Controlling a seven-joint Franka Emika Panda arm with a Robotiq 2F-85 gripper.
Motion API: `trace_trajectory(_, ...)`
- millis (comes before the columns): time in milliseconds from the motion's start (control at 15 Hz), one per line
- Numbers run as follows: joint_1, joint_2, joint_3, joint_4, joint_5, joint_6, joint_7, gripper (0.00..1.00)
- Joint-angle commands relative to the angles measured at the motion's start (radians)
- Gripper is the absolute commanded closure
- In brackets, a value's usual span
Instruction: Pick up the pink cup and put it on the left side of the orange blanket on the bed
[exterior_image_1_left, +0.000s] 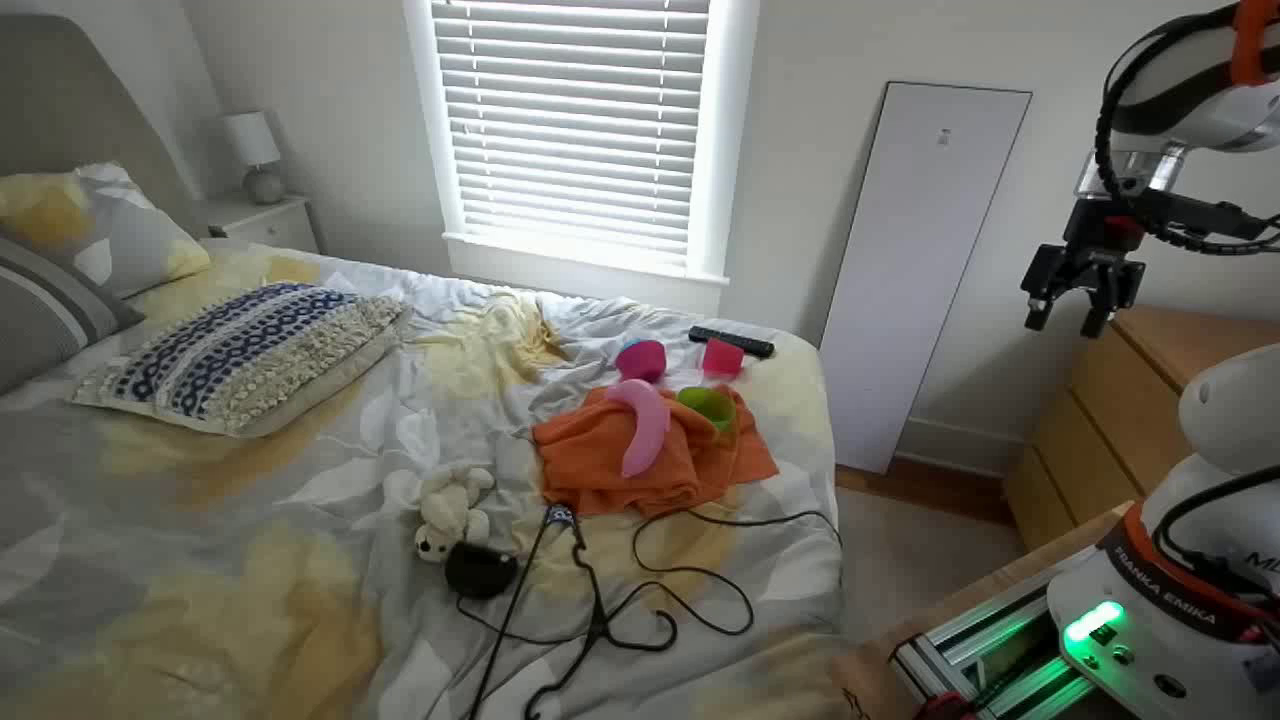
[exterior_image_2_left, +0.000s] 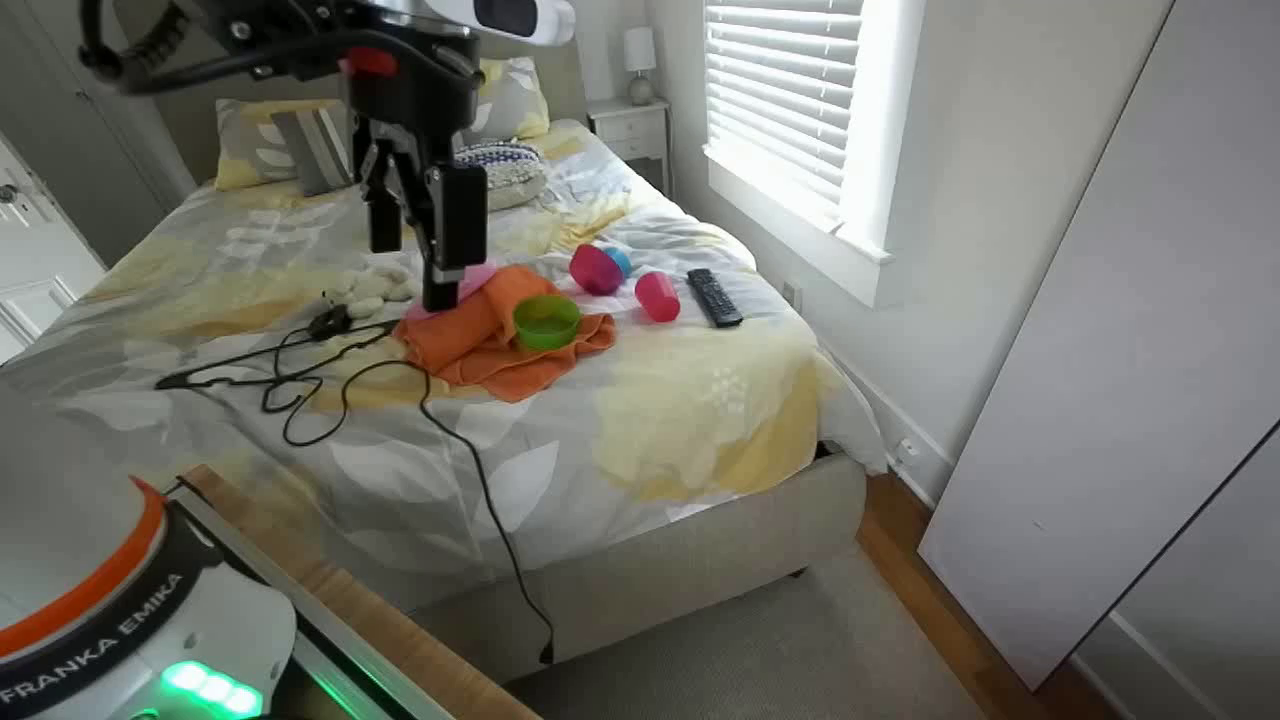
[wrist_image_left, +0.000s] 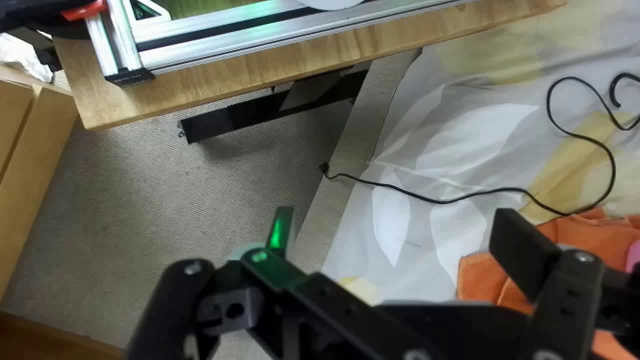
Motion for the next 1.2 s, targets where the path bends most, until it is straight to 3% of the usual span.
trace_trajectory(0, -0.013, 0.002, 0.012, 0.002, 0.007, -0.002, -0.007, 0.00)
trace_trajectory(467, -0.013, 0.002, 0.012, 0.002, 0.007, -0.002, -0.007, 0.00)
trace_trajectory(533, 0.000, 0.000, 0.038, 0.004, 0.018, 0.014, 0.024, 0.00)
trace_trajectory(667, 0.034, 0.004, 0.103, 0.012, 0.044, 0.045, 0.083, 0.00)
trace_trajectory(800, 0.084, 0.025, 0.210, 0.036, 0.095, 0.073, 0.202, 0.00)
trace_trajectory(933, 0.129, 0.080, 0.318, 0.079, 0.152, 0.122, 0.352, 0.00)
trace_trajectory(1133, 0.139, 0.193, 0.496, 0.154, 0.159, 0.283, 0.610, 0.00)
